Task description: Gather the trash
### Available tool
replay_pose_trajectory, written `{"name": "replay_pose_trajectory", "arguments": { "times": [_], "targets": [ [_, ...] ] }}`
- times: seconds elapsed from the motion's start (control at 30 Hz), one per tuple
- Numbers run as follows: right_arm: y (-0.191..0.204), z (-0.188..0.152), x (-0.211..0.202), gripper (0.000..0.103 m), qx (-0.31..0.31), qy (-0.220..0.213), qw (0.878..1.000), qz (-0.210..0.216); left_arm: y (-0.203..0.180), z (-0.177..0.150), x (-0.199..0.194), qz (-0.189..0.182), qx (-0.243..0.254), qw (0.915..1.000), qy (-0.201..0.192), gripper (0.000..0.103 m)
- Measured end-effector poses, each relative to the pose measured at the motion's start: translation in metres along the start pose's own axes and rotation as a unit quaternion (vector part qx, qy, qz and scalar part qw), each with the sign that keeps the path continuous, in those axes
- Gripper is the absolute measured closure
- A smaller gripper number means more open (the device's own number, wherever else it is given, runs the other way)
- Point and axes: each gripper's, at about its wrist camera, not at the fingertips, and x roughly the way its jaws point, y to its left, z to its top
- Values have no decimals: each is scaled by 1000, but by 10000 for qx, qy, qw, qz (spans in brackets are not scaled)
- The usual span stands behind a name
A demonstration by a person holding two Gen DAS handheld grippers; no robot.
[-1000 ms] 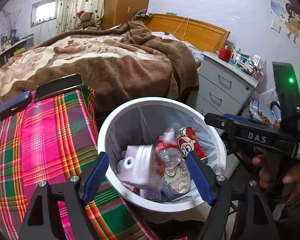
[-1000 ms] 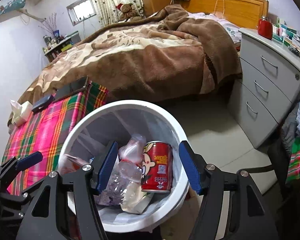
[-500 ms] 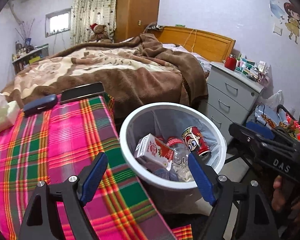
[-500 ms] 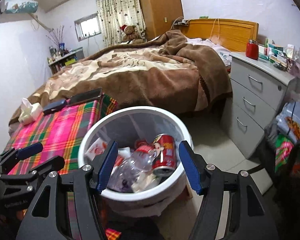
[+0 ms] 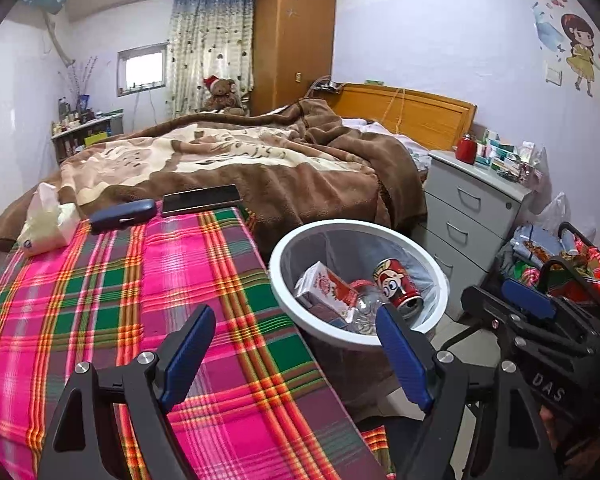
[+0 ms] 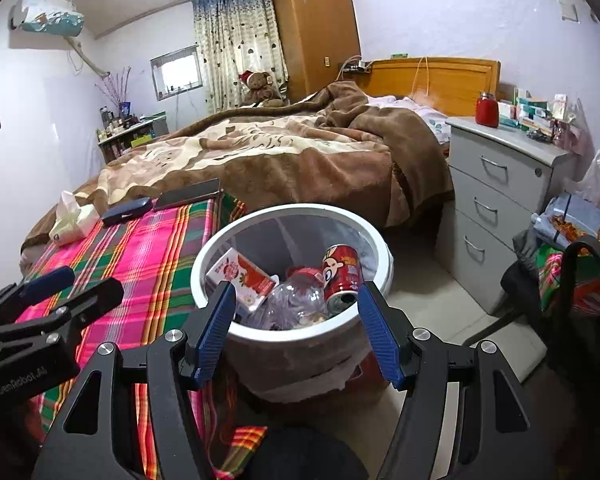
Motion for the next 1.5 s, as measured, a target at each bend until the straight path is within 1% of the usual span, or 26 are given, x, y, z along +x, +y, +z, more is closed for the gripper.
{"name": "replay_pose_trajectory", "arguments": {
  "times": [0.2,0.3,0.4,0.77,1.5],
  "targets": [
    [1,-3,-2,38,68,-19,10000,28,2,-4,-7,121,32,9999,-49,21],
    [1,-3,-4,38,96,-54,9999,71,5,-4,-9,118,-24,9999,-64,21],
    [6,-7,-7,38,54,-101,9999,4,8,-6,-11,132,-62,9999,-78,21],
    [11,-10,-8,38,83,-63,9999,66,11,-9,-12,207,-61,9998,-35,21],
    [11,-9,-13,38,105,-80,9999,31,11,-11,-16,267,-83,9996,-54,21]
  ]
}}
